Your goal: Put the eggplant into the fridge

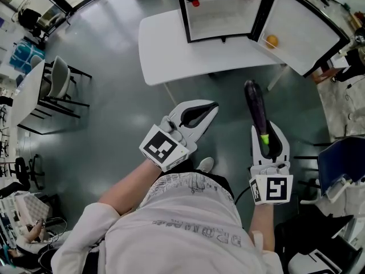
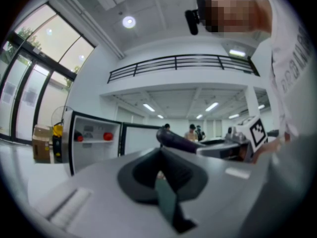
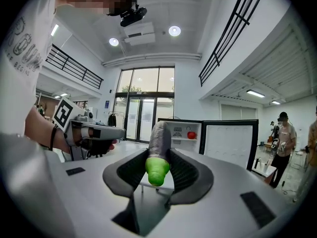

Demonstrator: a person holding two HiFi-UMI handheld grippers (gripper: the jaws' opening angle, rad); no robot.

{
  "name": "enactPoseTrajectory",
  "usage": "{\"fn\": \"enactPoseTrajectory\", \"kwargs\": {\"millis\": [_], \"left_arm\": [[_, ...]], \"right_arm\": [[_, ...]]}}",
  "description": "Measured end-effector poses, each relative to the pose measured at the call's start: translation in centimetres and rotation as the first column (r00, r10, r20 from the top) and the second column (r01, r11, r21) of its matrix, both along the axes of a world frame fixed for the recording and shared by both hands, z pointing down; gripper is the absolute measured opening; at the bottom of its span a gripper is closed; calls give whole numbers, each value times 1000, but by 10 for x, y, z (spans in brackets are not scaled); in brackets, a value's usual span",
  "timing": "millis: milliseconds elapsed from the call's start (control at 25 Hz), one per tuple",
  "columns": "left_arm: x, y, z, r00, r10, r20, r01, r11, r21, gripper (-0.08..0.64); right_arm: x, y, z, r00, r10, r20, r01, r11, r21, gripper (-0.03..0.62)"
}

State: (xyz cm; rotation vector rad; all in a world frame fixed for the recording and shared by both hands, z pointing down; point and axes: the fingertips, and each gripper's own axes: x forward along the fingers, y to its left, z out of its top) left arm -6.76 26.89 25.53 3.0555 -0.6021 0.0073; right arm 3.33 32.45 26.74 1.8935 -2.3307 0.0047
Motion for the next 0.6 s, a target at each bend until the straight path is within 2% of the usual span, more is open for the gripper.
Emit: {"fn": "enactPoseTrajectory", "kwargs": {"millis": [600], "left_arm": [[13,-38,7,1000,-26,-6,26,1000,-5,8]], "right_arm": [[19,-37,10,1000,-18,-6,18,1000,-14,130]]}}
